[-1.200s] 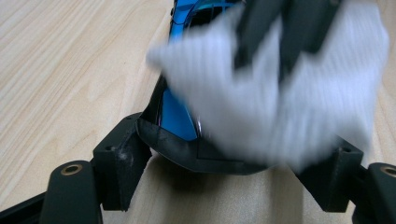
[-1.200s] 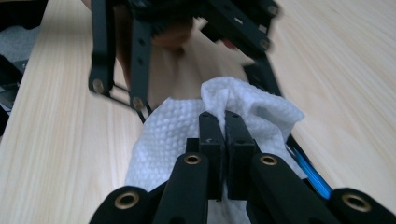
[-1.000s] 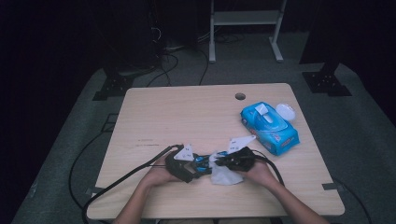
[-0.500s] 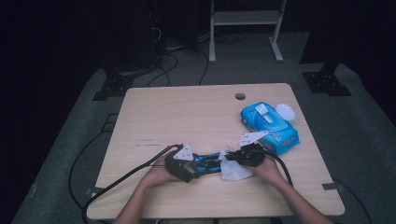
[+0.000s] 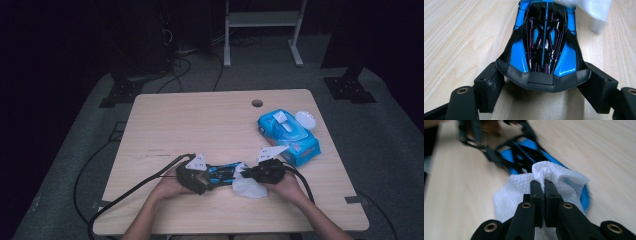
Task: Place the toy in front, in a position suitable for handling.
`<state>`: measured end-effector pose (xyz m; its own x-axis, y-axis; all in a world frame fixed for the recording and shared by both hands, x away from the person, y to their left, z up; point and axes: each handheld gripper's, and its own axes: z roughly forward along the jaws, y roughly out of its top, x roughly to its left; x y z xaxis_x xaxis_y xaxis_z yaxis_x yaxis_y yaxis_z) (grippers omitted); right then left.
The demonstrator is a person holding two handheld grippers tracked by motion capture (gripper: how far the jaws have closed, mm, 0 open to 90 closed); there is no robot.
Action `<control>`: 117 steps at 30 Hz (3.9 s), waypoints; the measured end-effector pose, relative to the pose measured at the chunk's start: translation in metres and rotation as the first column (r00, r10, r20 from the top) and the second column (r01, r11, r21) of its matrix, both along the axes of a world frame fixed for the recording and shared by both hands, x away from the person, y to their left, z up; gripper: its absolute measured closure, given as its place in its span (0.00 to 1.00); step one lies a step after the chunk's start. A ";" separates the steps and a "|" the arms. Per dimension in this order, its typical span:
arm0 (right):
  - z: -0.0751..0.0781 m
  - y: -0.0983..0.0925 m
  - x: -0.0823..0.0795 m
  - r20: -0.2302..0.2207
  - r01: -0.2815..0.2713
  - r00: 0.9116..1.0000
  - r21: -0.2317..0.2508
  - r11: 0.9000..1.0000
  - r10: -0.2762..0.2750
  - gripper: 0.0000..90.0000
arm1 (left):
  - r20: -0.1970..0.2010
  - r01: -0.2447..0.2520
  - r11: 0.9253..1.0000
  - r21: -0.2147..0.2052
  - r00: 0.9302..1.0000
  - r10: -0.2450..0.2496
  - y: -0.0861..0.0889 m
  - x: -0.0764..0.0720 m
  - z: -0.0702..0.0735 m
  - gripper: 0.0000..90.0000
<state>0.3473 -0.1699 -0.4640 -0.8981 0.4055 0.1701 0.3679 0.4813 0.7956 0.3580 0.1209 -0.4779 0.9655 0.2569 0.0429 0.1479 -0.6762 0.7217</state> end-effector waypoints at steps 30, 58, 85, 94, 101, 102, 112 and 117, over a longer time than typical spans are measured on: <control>0.002 0.005 0.014 0.036 0.043 0.998 -0.060 0.997 -0.041 0.96 | -0.029 -0.019 1.000 0.001 0.999 0.019 0.005 0.004 0.000 0.29; 0.007 -0.006 0.026 0.033 0.046 0.998 -0.077 0.996 -0.044 0.94 | -0.264 -0.125 0.984 -0.129 0.961 0.088 0.020 0.015 0.013 0.28; 0.003 0.004 0.024 0.051 0.022 0.999 -0.076 0.997 -0.019 0.93 | -0.422 -0.262 0.961 -0.086 0.884 0.203 0.019 0.027 0.013 0.58; 0.006 -0.001 0.023 0.045 0.019 0.999 -0.068 0.997 -0.016 0.91 | -0.343 -0.232 0.965 -0.119 0.922 0.179 0.019 0.020 0.012 0.62; 0.010 -0.008 0.024 0.042 0.032 0.999 -0.057 0.998 -0.029 0.82 | -0.259 -0.205 0.970 -0.130 0.951 0.166 0.018 0.012 0.014 0.62; 0.010 -0.008 0.025 0.038 0.033 0.999 -0.056 0.998 -0.031 0.80 | -0.240 -0.198 0.971 -0.135 0.957 0.162 0.018 0.010 0.014 0.62; 0.009 -0.010 0.029 -0.035 0.023 0.999 -0.053 0.998 -0.024 0.58 | -0.078 -0.156 0.978 -0.140 0.986 0.146 0.016 -0.007 0.017 0.62; 0.008 -0.010 0.035 -0.090 0.005 0.996 -0.036 0.999 -0.009 0.56 | -0.041 -0.151 0.978 -0.143 0.988 0.147 0.016 -0.011 0.016 0.61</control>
